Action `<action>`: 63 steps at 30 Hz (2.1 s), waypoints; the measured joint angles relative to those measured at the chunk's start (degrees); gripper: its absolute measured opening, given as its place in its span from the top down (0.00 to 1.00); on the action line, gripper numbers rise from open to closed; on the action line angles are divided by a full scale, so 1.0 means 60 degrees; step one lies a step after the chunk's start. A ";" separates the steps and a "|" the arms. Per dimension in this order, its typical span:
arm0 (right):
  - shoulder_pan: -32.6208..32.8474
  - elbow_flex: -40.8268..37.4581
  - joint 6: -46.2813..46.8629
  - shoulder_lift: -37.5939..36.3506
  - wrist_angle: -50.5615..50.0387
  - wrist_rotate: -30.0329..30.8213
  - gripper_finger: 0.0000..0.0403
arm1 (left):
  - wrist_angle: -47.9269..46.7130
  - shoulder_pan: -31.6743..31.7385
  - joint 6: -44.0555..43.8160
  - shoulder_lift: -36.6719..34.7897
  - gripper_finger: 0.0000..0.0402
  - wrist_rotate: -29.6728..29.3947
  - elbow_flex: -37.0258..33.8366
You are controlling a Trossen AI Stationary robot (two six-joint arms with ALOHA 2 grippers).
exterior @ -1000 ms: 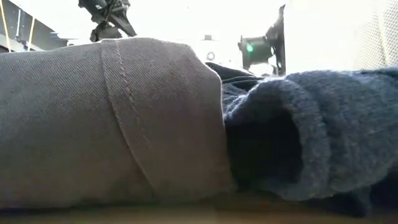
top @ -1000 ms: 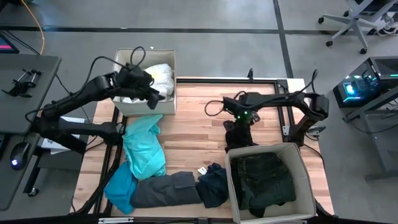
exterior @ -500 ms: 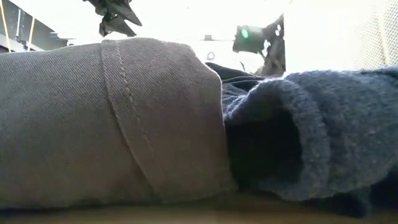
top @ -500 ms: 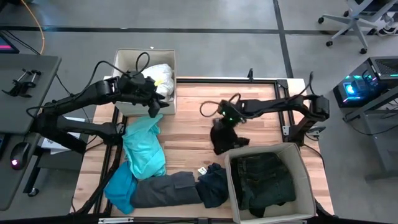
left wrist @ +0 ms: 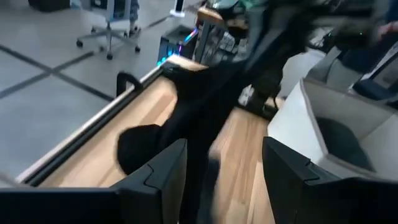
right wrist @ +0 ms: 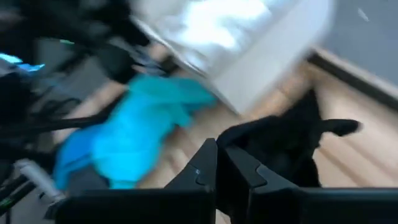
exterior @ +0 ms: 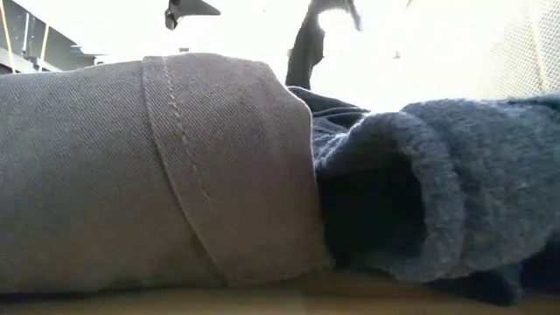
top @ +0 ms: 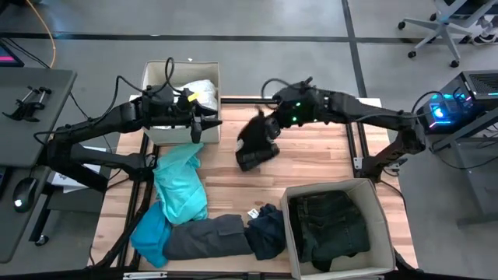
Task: Sort clothes
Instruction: Put the black shorts into the bottom laundry organizer
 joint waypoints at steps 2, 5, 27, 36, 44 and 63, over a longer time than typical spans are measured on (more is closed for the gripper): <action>0.0113 0.0584 -0.0462 0.0000 -0.0056 -0.0278 1.00 | 0.0265 -0.0037 -0.0002 0.0000 0.61 -0.0032 0.0000; 0.0339 0.1432 -0.0822 0.0014 -0.0117 -0.0316 1.00 | 0.0525 -0.0131 -0.0006 0.0000 0.61 -0.0037 0.0000; 0.4953 0.5292 -0.1053 -0.2952 -0.1588 -0.1245 1.00 | 0.0917 -0.0341 -0.0257 0.0068 0.61 -0.1004 0.0000; 0.5689 0.3681 0.2825 -0.2649 -0.4685 0.0464 1.00 | 0.0919 -0.0341 -0.0503 0.0200 0.61 -0.1209 0.0004; 0.6614 0.0035 0.7688 -0.2430 -0.2818 -0.3945 1.00 | 0.1130 -0.0341 -0.0683 0.0346 0.61 -0.1210 0.0004; 0.7930 -0.7336 1.1394 -0.2466 -0.0597 -0.2376 0.78 | 0.2156 -0.0319 -0.0162 0.0368 0.61 -0.1207 0.0004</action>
